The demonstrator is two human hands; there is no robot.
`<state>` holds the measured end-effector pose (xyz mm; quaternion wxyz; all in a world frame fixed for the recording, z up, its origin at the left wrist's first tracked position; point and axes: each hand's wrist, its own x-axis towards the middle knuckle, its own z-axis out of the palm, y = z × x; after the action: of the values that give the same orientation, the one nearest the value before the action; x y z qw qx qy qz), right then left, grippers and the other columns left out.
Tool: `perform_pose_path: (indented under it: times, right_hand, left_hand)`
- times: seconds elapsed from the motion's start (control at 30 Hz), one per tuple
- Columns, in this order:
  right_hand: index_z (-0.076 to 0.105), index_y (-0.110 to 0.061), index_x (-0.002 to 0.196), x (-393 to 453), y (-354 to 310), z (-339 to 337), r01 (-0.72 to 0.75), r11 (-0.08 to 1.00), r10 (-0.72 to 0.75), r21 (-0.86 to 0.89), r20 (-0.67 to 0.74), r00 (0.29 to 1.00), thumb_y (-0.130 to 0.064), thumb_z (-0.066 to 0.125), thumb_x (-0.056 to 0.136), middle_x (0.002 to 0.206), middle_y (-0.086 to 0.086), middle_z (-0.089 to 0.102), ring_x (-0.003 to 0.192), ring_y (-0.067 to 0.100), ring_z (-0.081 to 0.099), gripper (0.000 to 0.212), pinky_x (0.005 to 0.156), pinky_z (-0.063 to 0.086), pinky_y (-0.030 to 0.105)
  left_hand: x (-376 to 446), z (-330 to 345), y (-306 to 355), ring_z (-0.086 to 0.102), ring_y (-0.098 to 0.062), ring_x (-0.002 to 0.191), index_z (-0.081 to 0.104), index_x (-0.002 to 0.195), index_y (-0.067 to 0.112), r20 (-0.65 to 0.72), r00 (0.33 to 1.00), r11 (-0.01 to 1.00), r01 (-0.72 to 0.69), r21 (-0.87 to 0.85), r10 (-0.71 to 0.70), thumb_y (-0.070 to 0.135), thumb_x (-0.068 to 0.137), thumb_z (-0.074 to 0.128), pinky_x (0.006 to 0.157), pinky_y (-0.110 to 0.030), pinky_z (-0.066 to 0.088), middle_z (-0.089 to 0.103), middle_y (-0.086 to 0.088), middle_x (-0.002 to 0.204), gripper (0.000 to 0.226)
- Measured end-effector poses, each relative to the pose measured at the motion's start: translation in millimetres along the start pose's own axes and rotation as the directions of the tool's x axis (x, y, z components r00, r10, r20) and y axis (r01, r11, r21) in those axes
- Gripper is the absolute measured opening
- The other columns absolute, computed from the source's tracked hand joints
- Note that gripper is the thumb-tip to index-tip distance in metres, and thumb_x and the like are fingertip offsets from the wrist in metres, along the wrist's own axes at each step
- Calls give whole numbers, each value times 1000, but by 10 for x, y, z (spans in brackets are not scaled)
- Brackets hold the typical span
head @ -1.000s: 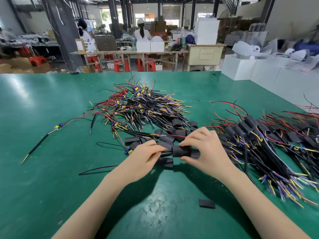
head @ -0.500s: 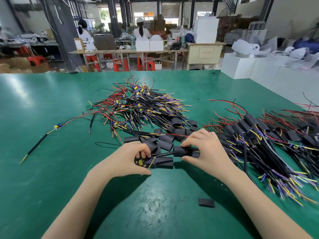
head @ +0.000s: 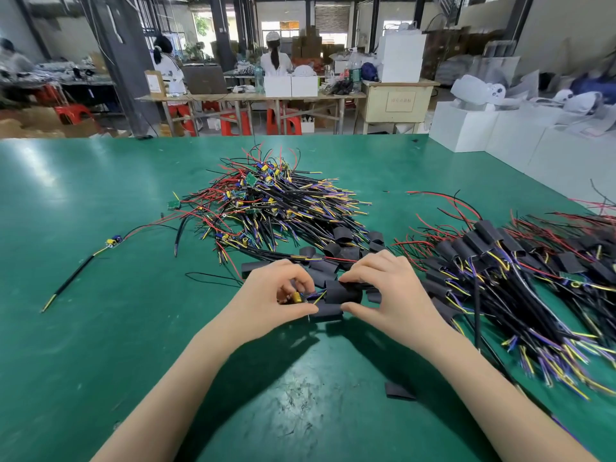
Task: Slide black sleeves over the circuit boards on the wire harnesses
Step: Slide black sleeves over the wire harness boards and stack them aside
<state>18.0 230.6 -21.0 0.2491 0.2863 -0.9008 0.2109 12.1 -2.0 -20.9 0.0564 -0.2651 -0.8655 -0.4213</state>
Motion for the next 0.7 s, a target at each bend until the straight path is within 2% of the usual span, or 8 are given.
perform_pose_path:
  times: [0.17, 0.27, 0.33, 0.43, 0.6, 0.7]
  right_hand:
    - [69, -21, 96, -5, -20, 31, -12, 1000, 12, -9, -2, 1000, -31, 84, 67, 95, -7, 63, 91, 19, 54, 34, 73, 33, 32]
    - [69, -21, 97, -7, -15, 38, -5, 1000, 5, 2, -13, 1000, -31, 83, 68, 96, -7, 62, 91, 17, 53, 33, 73, 32, 31]
    - [69, -21, 98, -7, -21, 44, 3, 1000, -2, 19, -30, 1000, -30, 82, 69, 97, -7, 62, 92, 17, 54, 34, 74, 35, 32]
    - [69, -20, 99, 5, -36, 65, 29, 1000, -28, 11, -70, 997, -26, 82, 67, 98, -6, 62, 92, 16, 53, 35, 73, 36, 31]
    - [69, -18, 99, 12, -40, 98, 75, 997, -76, -16, -122, 990, -20, 83, 67, 98, -3, 63, 93, 16, 53, 35, 73, 34, 29]
    - [69, -17, 99, 21, -63, 91, 79, 997, -81, -25, -135, 988, -21, 83, 69, 98, -2, 63, 92, 18, 54, 34, 73, 37, 32]
  left_hand:
    - [11, -17, -34, 62, -15, 85, 62, 102, 18, 11, 999, 992, 35, -122, -34, 2, 72, 81, 82, -33, 54, 63, -3, 100, 39]
    - [21, -35, -33, 66, -19, 86, 66, 93, 16, -54, 995, 974, 75, -214, -88, -1, 71, 82, 81, -32, 55, 66, -9, 97, 32]
    - [32, -34, -17, 68, -16, 81, 69, 86, 15, -88, 988, 960, 99, -263, -126, 1, 72, 82, 77, -28, 54, 69, -9, 91, 24]
    - [34, -36, 11, 63, -11, 72, 70, 83, 15, -43, 990, 945, 112, -309, -131, 3, 75, 80, 72, -20, 49, 73, -3, 81, 17]
    - [34, -59, 64, 63, -15, 62, 71, 75, 16, -12, 971, 836, 198, -512, -237, 18, 66, 81, 67, -22, 56, 71, -5, 74, 13]
    - [34, -57, 82, 63, -16, 59, 70, 80, 9, 48, 963, 801, 247, -546, -265, 14, 65, 80, 64, -22, 55, 70, -10, 74, 18]
